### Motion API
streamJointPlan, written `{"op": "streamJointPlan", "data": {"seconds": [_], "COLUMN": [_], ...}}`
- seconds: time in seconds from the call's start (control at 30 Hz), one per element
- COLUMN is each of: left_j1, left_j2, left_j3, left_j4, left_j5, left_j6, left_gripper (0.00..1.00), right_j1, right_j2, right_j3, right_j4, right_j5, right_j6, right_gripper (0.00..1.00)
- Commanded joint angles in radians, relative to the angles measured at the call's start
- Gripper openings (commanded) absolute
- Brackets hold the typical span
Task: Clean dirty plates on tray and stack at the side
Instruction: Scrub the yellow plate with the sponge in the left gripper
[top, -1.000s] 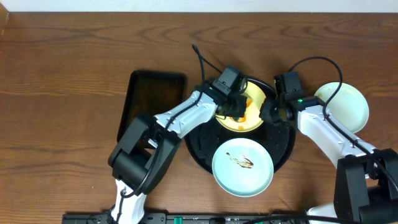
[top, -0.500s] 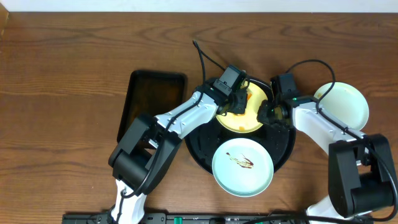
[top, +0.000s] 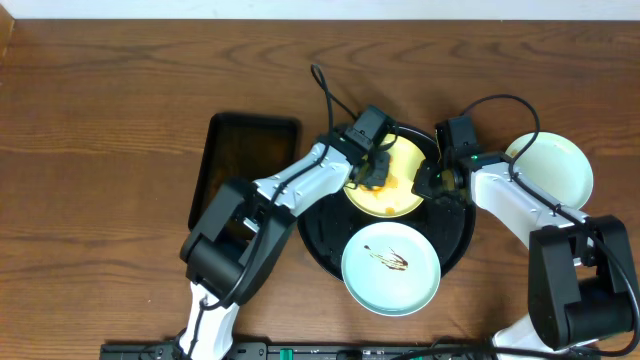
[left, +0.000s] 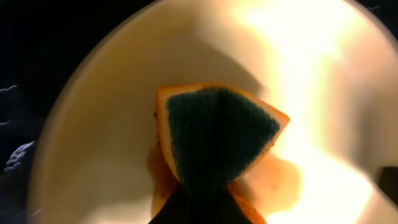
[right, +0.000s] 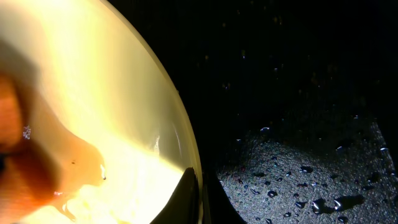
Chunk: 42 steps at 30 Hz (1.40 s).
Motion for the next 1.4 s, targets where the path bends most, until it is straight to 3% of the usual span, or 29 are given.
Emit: {"op": "streamJointPlan", "data": {"seconds": [0.0,0.07,0.27,0.4,0.63,0.97,1.2,1.37], "left_j1": [0.071,0.089,0.096,0.090,0.049,-0.047,-0.026,0.014], "left_j2": [0.026,0.023,-0.005,-0.014,-0.013,0.024,0.024,0.024], "left_j3": [-0.014,-0.008,-0.005,-0.005,-0.015,-0.018,-0.018,-0.016], "left_j4": [-0.089,-0.114,-0.091,-0.034,-0.027,-0.006,-0.044,-0.040], "left_j5": [-0.096,0.007,0.615,0.641,0.437,0.344,-0.126,-0.306], "left_j6": [-0.010,0.011,0.264,0.276,0.229,0.226,0.225,0.225], "left_gripper": [0.08,0.08,0.08,0.08,0.08,0.08,0.08,0.08], "right_j1": [0.008,0.008,0.008,0.008,0.008,0.008,0.008,0.008], "right_j2": [0.014,0.014,0.014,0.014,0.014,0.014,0.014,0.014], "right_j3": [0.005,0.005,0.005,0.005,0.005,0.005,0.005,0.005], "right_j4": [-0.018,-0.021,-0.033,-0.033,-0.036,-0.036,-0.041,-0.040], "right_j5": [0.015,0.015,0.015,0.015,0.015,0.015,0.014,0.013], "right_j6": [-0.002,-0.002,-0.002,-0.002,-0.002,-0.002,-0.002,-0.002], "right_gripper": [0.01,0.01,0.01,0.01,0.01,0.01,0.01,0.01]}}
